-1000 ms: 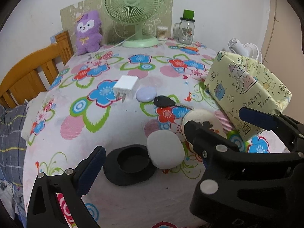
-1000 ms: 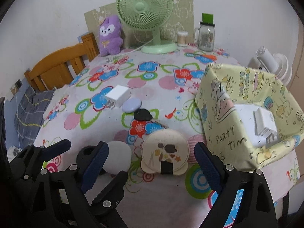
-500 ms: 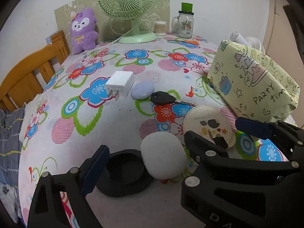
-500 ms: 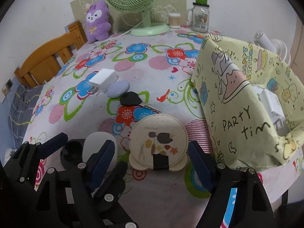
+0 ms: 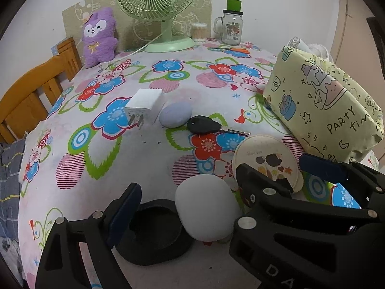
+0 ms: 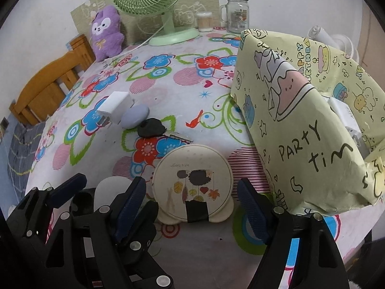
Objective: Organize rigid objects
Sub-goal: 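Move left tool to the white puck while right tool approaches the round mirror, then close left tool on the white puck while right tool grasps the round mirror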
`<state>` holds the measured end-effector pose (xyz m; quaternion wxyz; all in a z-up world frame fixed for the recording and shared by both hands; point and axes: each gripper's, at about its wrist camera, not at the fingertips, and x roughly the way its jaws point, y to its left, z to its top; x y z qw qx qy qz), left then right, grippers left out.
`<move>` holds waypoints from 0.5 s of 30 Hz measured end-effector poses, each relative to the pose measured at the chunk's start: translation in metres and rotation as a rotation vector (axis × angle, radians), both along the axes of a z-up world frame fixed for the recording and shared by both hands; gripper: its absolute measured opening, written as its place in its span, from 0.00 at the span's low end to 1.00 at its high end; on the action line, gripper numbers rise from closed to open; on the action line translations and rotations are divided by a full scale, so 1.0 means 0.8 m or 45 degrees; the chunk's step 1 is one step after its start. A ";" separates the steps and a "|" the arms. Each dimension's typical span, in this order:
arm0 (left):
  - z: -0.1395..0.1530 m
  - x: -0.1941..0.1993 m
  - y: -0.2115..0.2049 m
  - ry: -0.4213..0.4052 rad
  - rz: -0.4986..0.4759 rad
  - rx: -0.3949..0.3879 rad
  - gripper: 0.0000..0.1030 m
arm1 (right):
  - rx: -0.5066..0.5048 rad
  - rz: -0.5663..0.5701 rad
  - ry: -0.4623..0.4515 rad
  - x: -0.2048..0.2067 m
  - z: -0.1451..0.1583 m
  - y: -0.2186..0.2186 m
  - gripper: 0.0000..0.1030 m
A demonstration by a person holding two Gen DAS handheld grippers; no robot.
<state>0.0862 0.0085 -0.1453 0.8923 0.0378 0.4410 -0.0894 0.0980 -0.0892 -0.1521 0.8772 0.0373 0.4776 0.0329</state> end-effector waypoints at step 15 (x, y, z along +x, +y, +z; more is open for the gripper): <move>0.005 -0.009 -0.008 0.007 -0.111 -0.069 0.51 | -0.011 -0.055 -0.029 -0.010 0.006 -0.006 0.79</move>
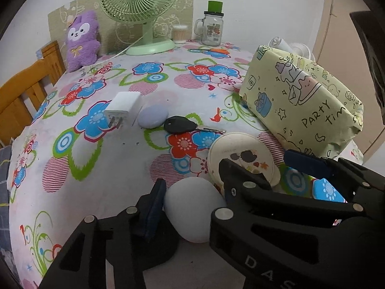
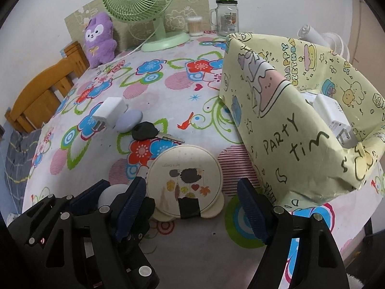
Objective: Organize rigid objects
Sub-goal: 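Close left tool on the white puck while right tool grasps the round mirror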
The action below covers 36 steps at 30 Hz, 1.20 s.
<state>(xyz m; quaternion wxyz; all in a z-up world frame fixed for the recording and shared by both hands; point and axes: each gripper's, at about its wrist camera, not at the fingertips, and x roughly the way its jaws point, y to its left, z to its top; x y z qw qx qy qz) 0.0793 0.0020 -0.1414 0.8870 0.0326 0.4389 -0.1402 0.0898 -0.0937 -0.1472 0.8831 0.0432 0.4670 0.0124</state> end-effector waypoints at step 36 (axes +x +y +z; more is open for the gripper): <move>-0.004 0.016 0.037 0.018 0.074 -0.010 0.51 | -0.140 -0.143 0.092 0.033 -0.018 0.022 0.74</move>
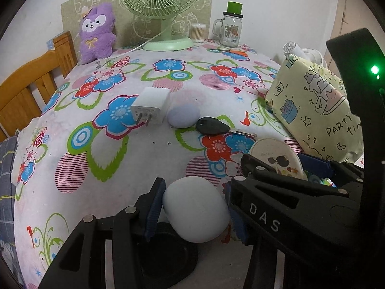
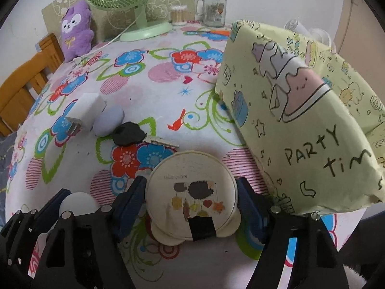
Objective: Organize rigid objects
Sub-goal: 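Close left tool on the white puck while right tool grasps the round mirror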
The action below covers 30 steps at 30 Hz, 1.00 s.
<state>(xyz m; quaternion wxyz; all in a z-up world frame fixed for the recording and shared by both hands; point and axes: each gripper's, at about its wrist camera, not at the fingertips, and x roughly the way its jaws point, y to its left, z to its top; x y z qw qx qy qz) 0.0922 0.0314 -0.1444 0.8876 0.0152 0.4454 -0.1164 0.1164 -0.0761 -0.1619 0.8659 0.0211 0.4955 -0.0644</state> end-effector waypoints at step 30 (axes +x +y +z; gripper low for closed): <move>0.039 -0.011 -0.002 0.000 0.109 -0.029 0.50 | 0.035 0.141 -0.094 -0.025 0.060 0.004 0.75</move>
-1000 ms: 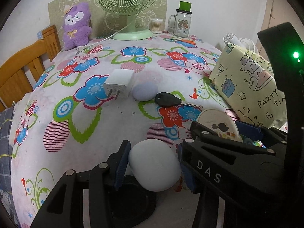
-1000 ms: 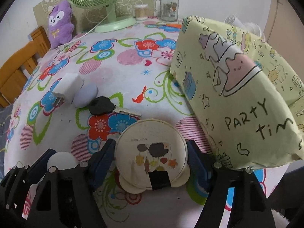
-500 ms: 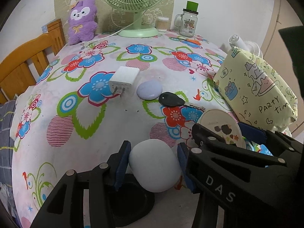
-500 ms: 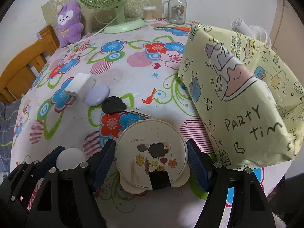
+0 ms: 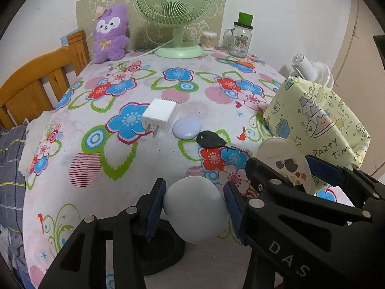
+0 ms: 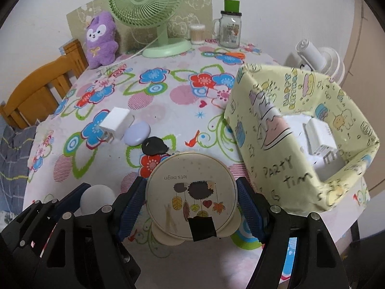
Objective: Organize rigid objects
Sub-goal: 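Close left tool on the white puck while right tool grasps the round mirror, then carry the white puck with left tool while right tool carries the mirror over the box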
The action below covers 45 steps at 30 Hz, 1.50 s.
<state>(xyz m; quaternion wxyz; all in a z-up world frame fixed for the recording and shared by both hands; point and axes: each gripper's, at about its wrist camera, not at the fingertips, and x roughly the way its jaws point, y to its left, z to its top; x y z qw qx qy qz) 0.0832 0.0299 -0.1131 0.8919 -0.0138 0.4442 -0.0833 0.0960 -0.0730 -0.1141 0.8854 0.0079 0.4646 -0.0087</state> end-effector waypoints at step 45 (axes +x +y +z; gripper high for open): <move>0.098 -0.017 -0.074 -0.155 0.056 0.081 0.50 | 0.039 0.127 -0.167 -0.010 0.102 -0.067 0.75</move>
